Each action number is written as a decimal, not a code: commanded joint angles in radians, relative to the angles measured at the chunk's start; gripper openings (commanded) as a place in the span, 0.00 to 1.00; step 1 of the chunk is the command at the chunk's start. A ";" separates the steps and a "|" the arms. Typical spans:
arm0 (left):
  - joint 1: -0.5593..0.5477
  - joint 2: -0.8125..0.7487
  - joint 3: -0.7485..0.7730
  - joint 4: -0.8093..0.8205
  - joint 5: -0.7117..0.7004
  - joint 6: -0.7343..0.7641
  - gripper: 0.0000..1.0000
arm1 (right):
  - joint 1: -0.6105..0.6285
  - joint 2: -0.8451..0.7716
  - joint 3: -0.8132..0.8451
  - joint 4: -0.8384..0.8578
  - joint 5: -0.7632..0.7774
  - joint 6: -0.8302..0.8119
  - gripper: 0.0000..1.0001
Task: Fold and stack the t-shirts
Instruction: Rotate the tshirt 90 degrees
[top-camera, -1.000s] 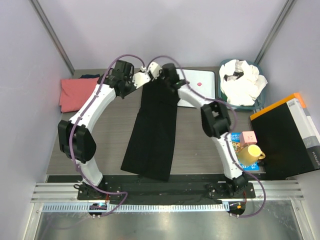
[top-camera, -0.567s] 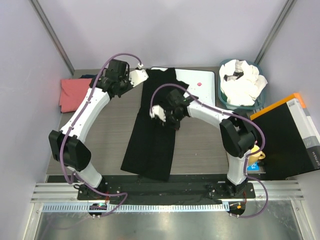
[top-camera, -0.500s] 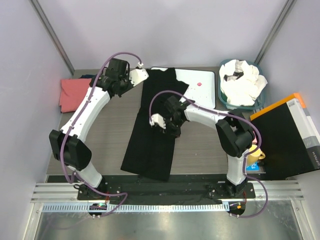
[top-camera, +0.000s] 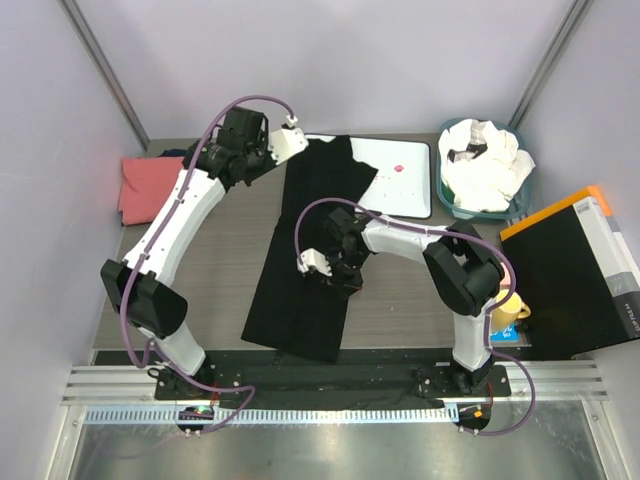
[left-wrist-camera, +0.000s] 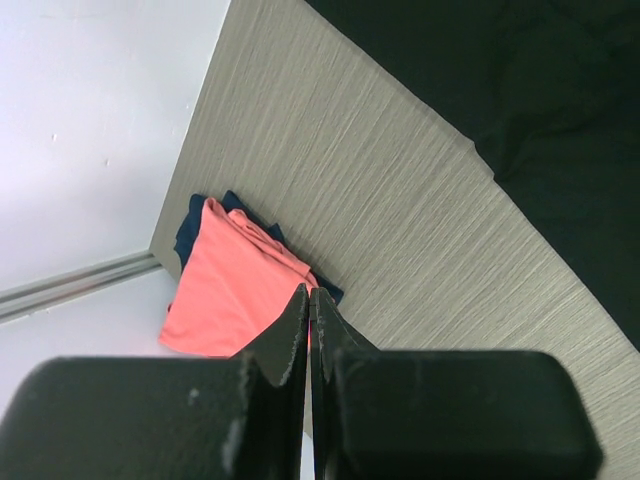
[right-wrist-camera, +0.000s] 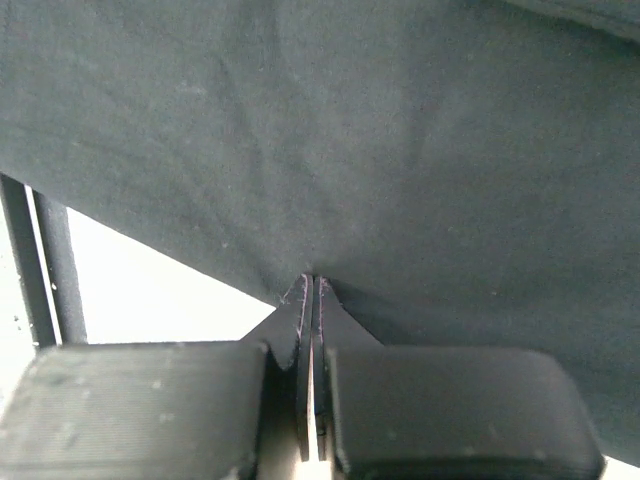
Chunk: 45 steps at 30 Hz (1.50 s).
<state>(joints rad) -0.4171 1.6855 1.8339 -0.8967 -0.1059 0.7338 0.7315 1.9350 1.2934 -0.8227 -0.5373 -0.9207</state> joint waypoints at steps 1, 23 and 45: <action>-0.012 -0.007 0.034 -0.008 -0.020 0.013 0.00 | 0.006 0.024 -0.052 0.023 0.062 -0.030 0.01; -0.025 0.037 0.077 -0.022 0.003 0.085 0.00 | -0.106 -0.064 -0.141 -0.029 0.339 -0.269 0.01; -0.025 -0.082 -0.246 -0.013 0.186 0.268 0.07 | -0.369 0.166 0.583 0.250 0.243 0.629 0.47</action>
<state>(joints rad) -0.4374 1.6802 1.7054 -0.9310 -0.0223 0.9237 0.4419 1.9488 1.7412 -0.7433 -0.4011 -0.6064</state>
